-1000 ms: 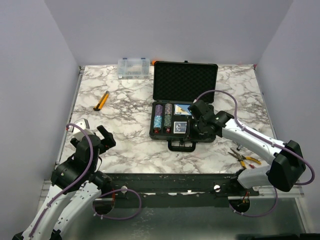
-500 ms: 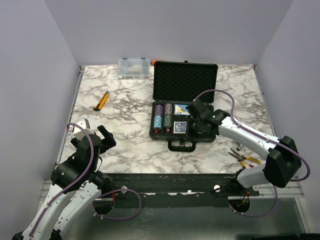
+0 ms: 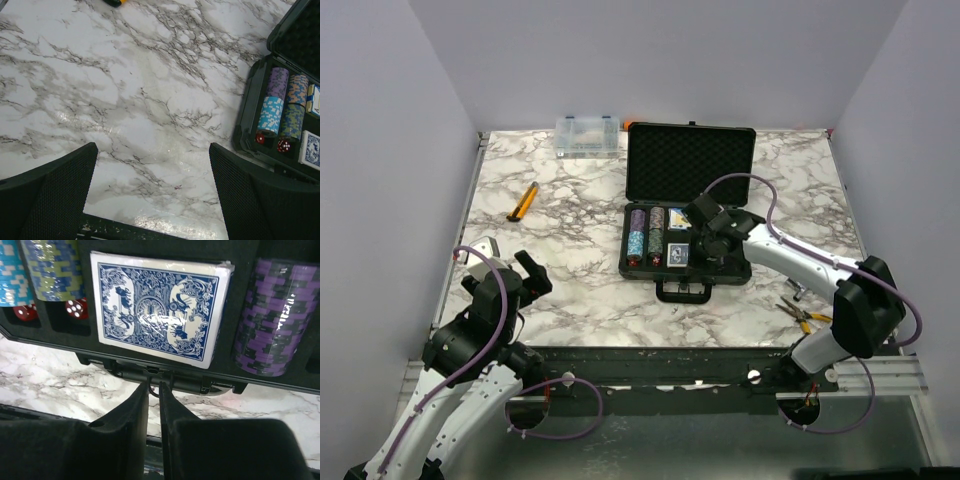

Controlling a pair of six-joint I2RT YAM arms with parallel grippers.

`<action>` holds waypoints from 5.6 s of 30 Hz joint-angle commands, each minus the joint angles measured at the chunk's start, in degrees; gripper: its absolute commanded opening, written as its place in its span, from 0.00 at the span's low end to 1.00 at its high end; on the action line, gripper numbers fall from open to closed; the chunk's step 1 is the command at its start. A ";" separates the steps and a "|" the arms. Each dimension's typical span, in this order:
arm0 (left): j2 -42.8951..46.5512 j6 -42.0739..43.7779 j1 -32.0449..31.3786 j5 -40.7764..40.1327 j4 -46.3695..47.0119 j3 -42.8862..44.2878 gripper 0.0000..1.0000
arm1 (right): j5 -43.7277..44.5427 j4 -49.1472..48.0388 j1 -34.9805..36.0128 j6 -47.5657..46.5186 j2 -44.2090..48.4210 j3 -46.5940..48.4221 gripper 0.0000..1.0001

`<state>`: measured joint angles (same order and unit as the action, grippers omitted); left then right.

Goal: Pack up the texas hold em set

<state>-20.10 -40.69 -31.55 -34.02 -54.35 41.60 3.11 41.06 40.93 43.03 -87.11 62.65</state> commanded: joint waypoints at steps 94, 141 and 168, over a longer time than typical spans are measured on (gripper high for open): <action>-1.71 -0.80 0.35 -0.21 -1.05 0.32 0.92 | -1.17 -3.49 -10.00 -12.80 -4.53 6.58 0.43; -2.60 1.57 0.44 1.70 0.68 0.23 0.92 | -9.79 3.07 -20.33 -12.85 -21.50 50.37 0.55; -5.79 1.75 0.62 3.48 1.09 0.19 0.92 | -30.95 -5.87 -48.48 1.86 -43.56 65.78 0.39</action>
<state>-25.06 -39.59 -31.18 -32.23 -53.89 41.60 -24.21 35.94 -7.68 43.59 -127.57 126.48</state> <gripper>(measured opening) 0.920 0.406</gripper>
